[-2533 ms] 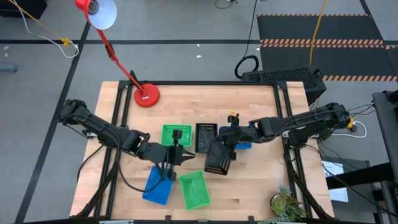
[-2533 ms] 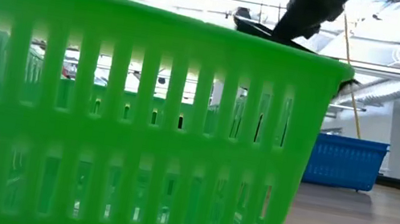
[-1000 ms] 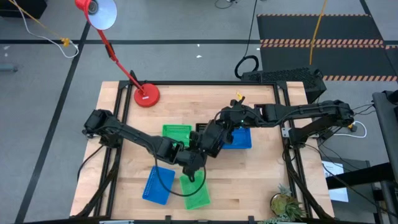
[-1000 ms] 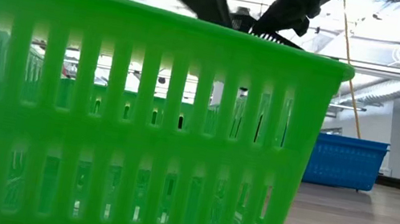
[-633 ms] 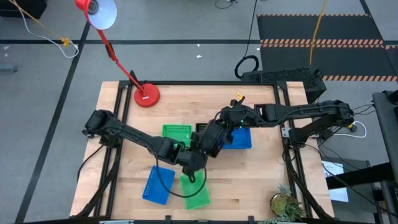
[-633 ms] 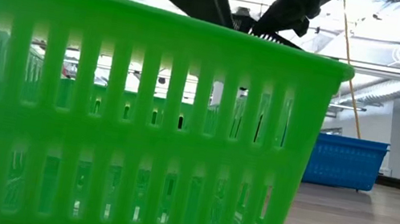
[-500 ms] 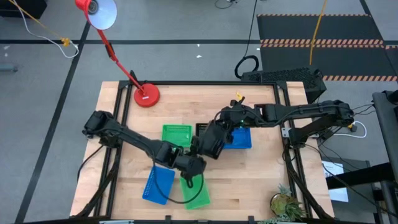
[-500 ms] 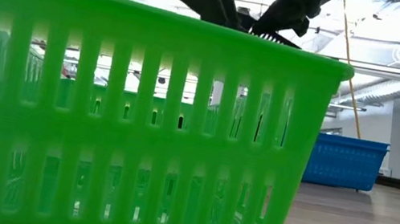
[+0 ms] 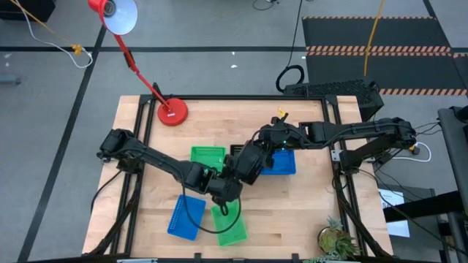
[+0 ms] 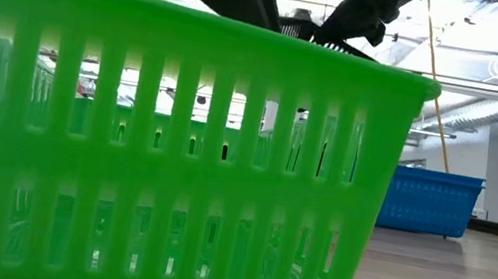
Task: Stack baskets by color
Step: Stack the bottom black bin on the top black bin
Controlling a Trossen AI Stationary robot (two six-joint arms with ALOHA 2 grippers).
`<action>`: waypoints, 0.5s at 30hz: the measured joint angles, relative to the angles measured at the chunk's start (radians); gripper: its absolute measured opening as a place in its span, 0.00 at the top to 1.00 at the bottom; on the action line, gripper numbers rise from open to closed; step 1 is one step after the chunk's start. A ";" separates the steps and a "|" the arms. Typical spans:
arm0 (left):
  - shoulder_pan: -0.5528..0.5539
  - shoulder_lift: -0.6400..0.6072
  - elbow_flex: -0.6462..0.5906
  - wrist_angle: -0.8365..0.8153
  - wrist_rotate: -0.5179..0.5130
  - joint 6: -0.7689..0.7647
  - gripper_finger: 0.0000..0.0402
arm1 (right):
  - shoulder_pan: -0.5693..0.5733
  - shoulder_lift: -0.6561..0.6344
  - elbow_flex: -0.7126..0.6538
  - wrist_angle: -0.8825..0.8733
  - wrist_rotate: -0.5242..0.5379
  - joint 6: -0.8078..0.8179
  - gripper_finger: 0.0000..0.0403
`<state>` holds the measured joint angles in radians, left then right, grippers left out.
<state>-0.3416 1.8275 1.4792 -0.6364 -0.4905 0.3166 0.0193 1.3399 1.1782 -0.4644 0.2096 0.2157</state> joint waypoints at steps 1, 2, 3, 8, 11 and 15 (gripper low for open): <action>0.000 0.000 0.000 0.000 0.000 0.003 0.78 | 0.000 0.000 0.000 0.000 0.000 0.000 0.97; 0.001 0.000 0.000 0.000 0.000 0.003 0.81 | 0.000 0.000 0.000 0.000 0.000 0.000 0.97; 0.001 0.000 0.000 -0.001 0.001 0.003 0.85 | 0.000 0.000 0.000 0.000 0.000 -0.001 0.97; 0.003 0.000 0.000 0.003 0.005 0.008 0.97 | 0.000 0.000 0.000 0.005 -0.002 -0.004 0.96; 0.003 0.000 0.000 0.002 0.004 0.006 0.94 | 0.001 0.000 -0.002 0.008 -0.002 0.000 0.93; 0.002 0.000 0.000 -0.005 0.004 -0.008 0.93 | 0.002 0.000 -0.016 0.030 -0.001 -0.014 0.88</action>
<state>-0.3393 1.8271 1.4788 -0.6414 -0.4866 0.3086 0.0209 1.3403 1.1622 -0.4349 0.2090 0.2012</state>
